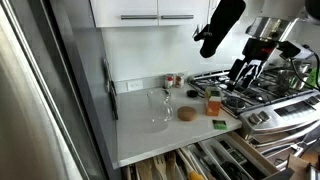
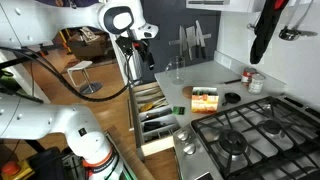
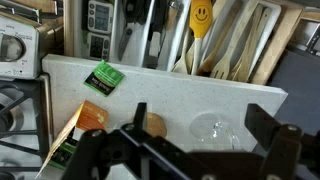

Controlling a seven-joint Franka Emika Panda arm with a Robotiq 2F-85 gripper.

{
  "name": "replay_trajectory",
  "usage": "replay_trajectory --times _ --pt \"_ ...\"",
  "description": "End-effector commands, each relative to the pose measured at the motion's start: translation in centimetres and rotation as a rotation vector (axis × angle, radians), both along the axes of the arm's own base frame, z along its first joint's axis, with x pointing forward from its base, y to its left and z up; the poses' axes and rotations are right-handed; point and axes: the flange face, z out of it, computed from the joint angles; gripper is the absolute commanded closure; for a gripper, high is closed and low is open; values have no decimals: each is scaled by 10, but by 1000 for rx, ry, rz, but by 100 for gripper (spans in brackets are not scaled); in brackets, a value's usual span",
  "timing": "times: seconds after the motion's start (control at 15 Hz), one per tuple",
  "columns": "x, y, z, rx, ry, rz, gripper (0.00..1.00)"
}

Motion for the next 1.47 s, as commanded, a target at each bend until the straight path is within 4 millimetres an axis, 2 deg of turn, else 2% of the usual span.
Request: replay_trajectory --times 0.0,0.93,1.13,1.4 --pt "0 0 1 0 0 0 0" --pt "0 0 1 0 0 0 0" --pt "18 30 4 -90 -12 193 0" --pt "49 84 19 -180 -32 392 0"
